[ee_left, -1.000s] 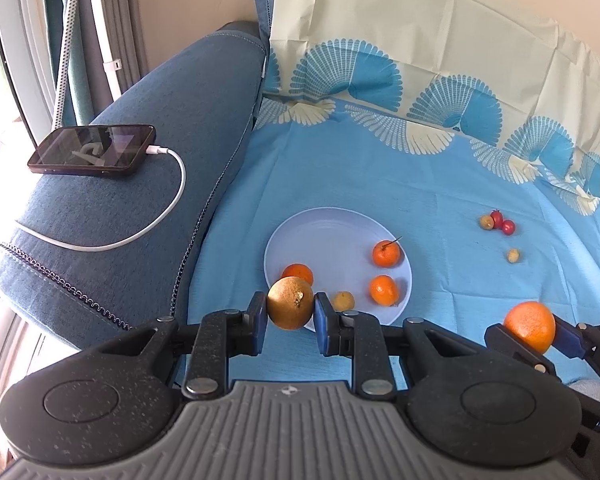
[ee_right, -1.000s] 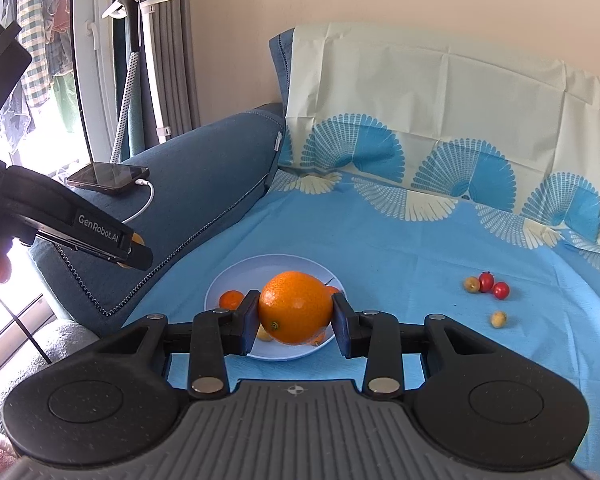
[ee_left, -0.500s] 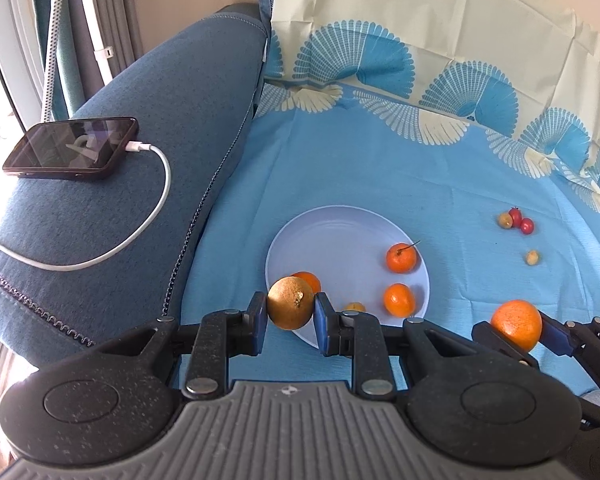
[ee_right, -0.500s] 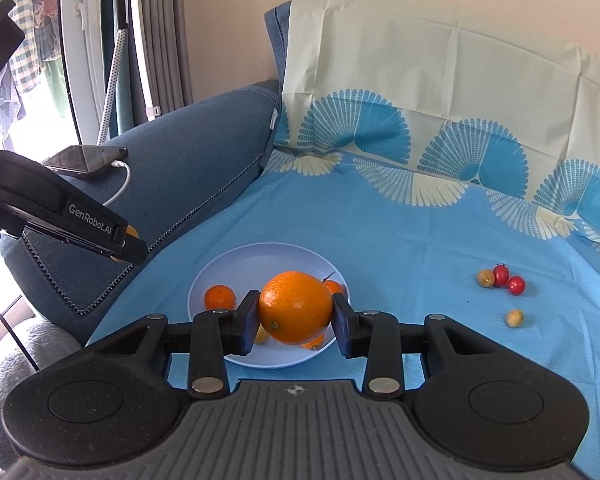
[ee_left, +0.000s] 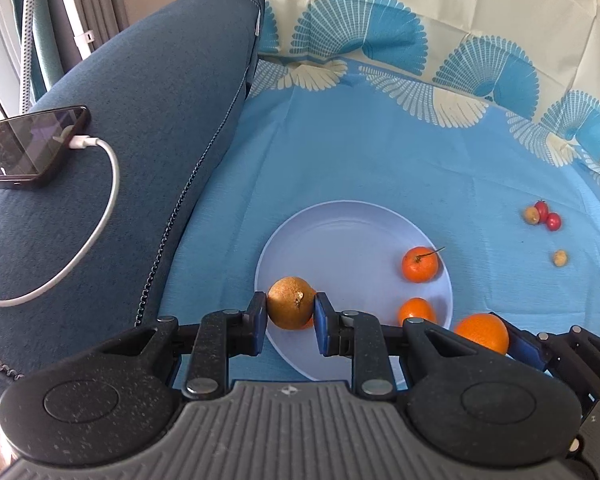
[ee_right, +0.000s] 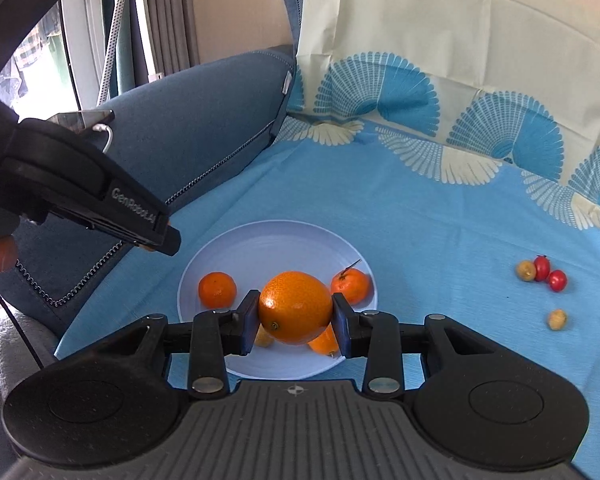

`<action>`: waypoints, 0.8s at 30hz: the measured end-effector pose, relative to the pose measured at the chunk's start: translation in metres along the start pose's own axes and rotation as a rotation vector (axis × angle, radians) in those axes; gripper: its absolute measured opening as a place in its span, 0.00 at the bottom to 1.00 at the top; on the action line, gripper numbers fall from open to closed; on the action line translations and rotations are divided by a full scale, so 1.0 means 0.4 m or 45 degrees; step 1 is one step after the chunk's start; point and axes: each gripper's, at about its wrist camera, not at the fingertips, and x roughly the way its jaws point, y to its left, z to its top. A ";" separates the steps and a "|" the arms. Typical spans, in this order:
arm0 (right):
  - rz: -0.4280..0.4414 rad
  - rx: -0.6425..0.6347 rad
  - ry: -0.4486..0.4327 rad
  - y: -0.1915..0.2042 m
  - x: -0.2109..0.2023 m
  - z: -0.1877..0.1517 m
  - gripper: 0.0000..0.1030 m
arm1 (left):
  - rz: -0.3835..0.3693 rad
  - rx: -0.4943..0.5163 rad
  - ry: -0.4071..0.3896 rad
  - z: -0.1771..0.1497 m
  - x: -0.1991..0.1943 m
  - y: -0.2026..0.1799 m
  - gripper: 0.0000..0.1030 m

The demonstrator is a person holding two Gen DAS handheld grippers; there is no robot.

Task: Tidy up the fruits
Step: 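Carry the brown fruit and orange to the plate and open both tools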

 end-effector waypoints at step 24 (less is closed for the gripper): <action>0.027 -0.043 0.053 -0.008 0.079 0.019 0.85 | 0.104 0.104 -0.070 -0.004 0.032 -0.019 1.00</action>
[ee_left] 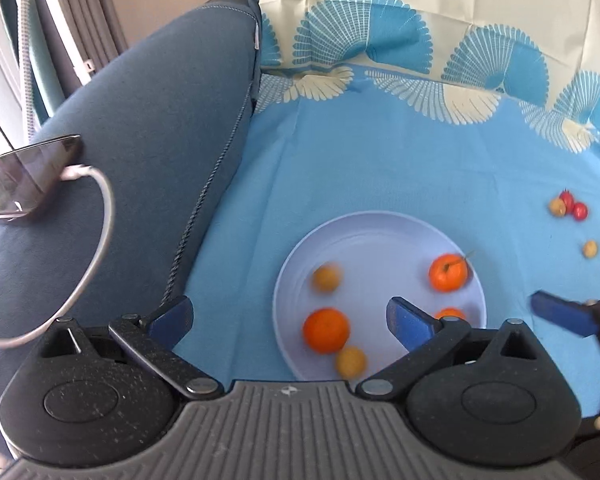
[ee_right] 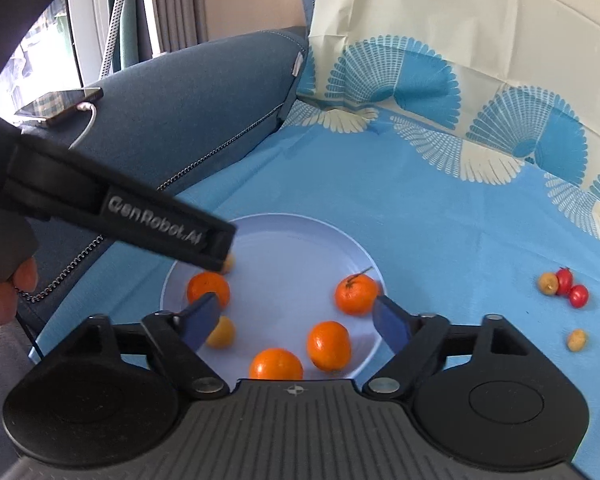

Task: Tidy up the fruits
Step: 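Carry the brown fruit and orange to the plate and open both tools, then withdraw both open tools from the plate and move toward the remaining fruits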

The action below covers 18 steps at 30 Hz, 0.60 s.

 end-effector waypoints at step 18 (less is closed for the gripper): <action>-0.107 0.111 -0.114 0.042 -0.322 -0.089 0.98 | -0.022 -0.094 -0.055 -0.154 -0.282 0.048 1.00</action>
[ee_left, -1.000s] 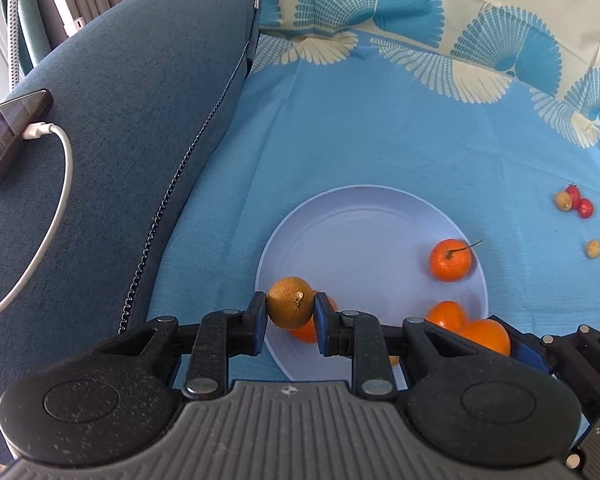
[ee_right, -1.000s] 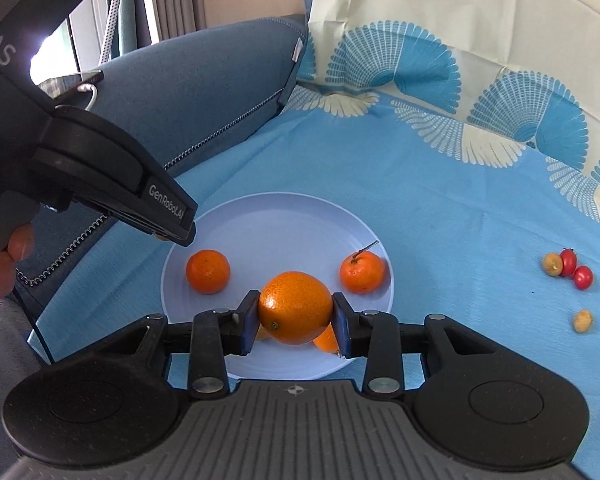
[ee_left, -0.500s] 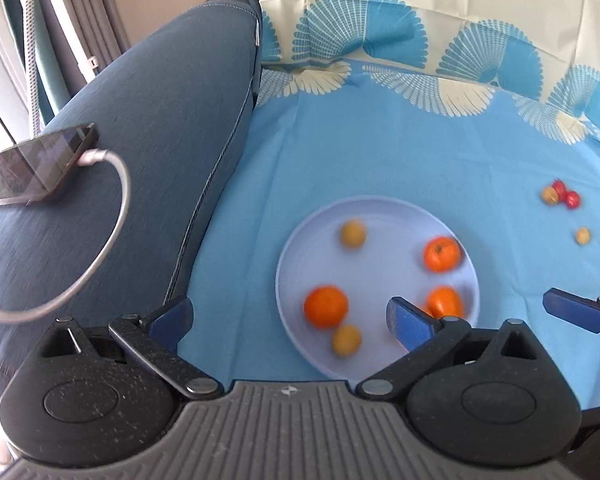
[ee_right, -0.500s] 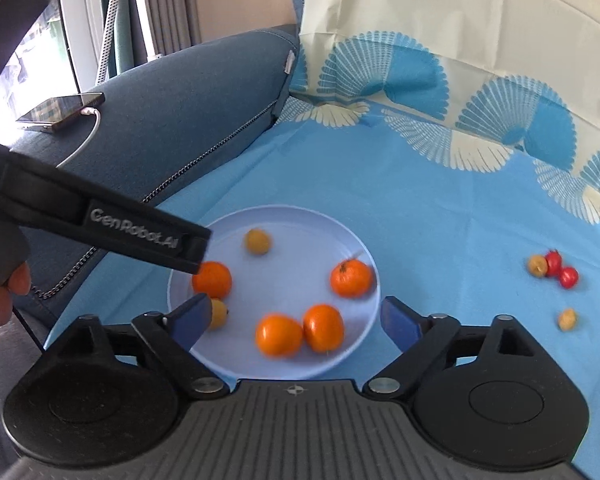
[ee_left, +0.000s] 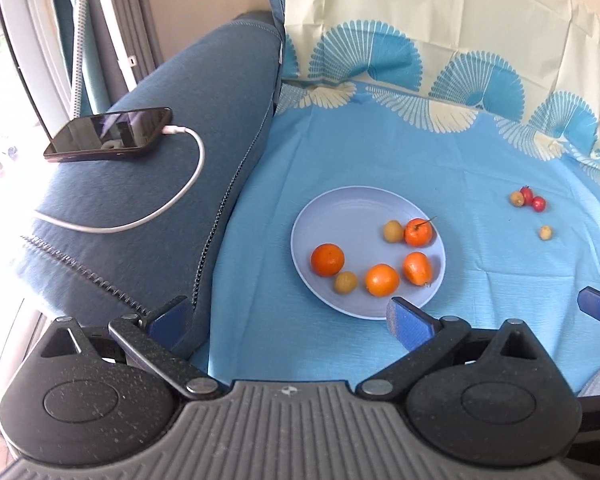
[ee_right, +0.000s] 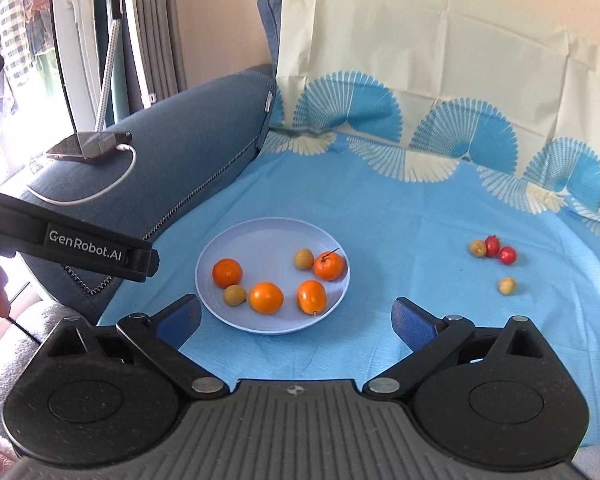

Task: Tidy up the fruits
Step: 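Withdraw both open tools from the plate and move toward the remaining fruits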

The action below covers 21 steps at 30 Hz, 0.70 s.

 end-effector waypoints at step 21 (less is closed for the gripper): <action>-0.013 -0.001 -0.181 0.013 -0.192 -0.038 0.99 | 0.019 0.018 -0.162 -0.062 -0.179 -0.015 1.00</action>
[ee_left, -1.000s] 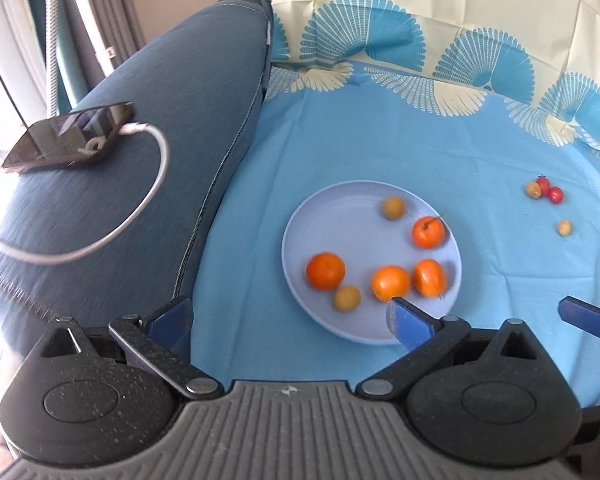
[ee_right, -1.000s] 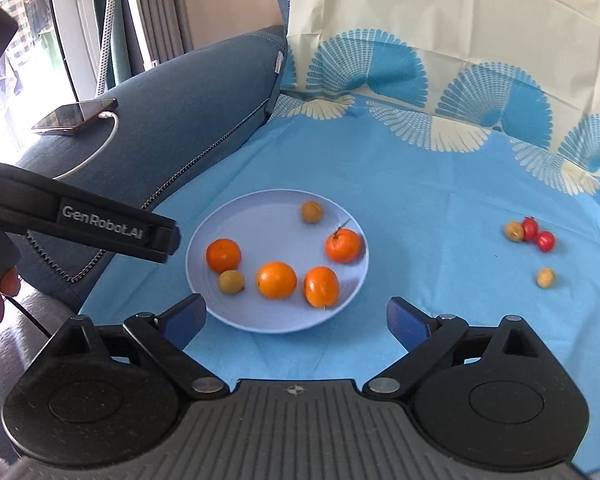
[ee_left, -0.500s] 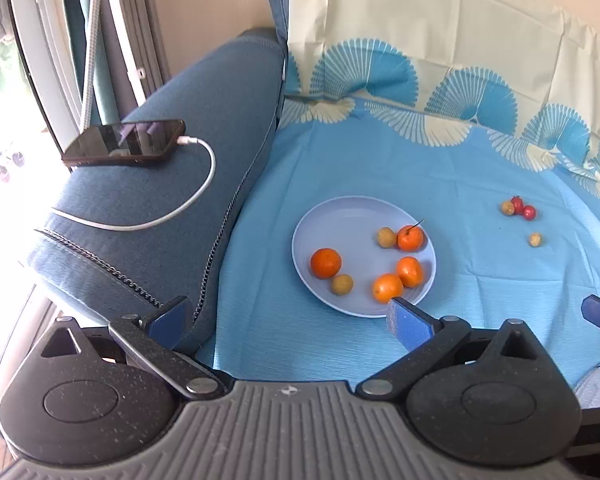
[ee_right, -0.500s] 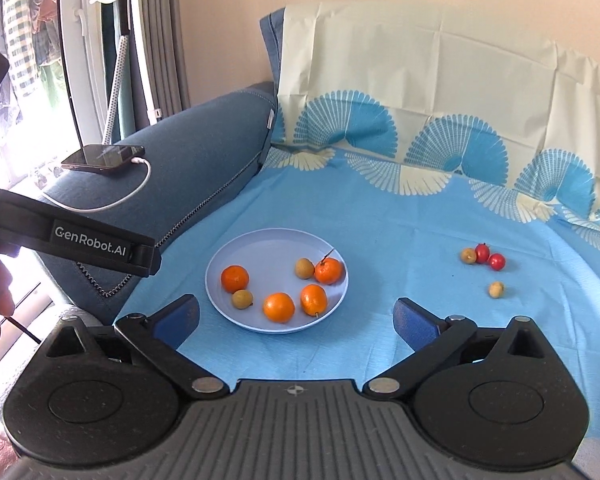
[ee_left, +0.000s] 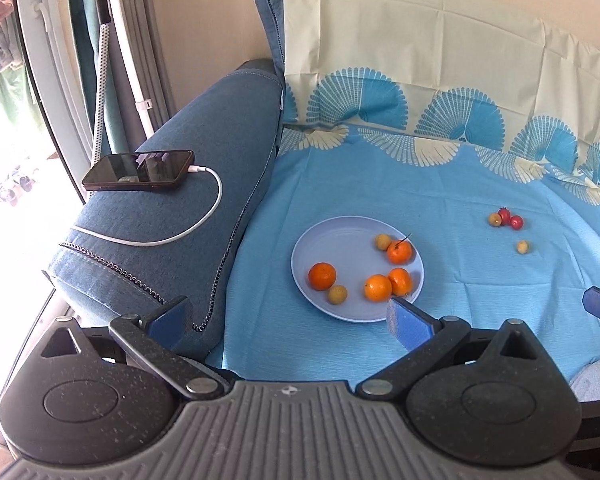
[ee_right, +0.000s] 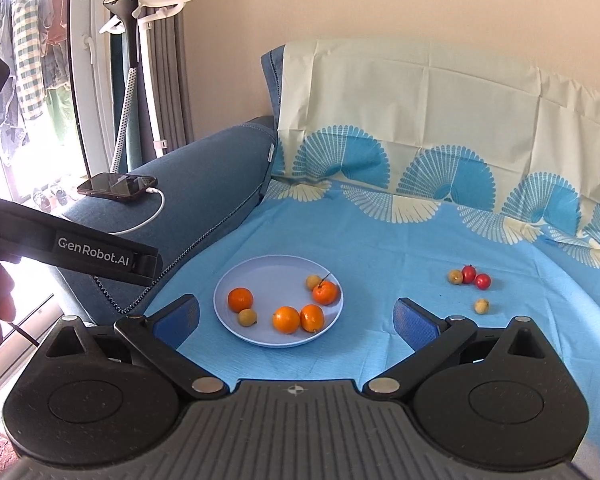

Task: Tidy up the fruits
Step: 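Withdraw both open tools from the plate and move toward the remaining fruits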

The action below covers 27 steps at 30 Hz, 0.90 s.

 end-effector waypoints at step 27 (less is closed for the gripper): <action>-0.016 0.010 0.019 0.003 0.015 -0.001 0.99 | -0.001 0.000 0.017 0.005 0.023 0.010 1.00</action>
